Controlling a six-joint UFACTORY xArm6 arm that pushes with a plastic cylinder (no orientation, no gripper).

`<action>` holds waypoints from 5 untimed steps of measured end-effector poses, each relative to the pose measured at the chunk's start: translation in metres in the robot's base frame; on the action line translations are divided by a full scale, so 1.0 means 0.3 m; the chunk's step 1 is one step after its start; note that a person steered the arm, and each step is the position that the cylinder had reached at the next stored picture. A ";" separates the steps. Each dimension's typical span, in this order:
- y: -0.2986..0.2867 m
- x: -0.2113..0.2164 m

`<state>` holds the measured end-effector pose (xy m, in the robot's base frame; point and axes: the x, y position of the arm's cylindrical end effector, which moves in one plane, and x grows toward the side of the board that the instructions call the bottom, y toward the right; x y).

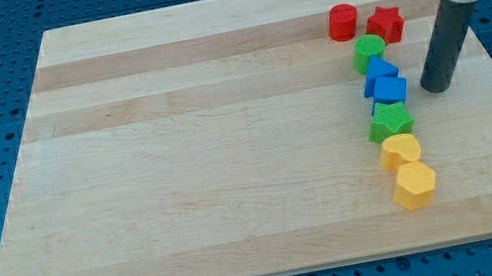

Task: Nudge the blue cube slightly left

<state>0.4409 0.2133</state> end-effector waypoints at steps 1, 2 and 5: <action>-0.023 0.000; -0.048 0.000; -0.081 0.001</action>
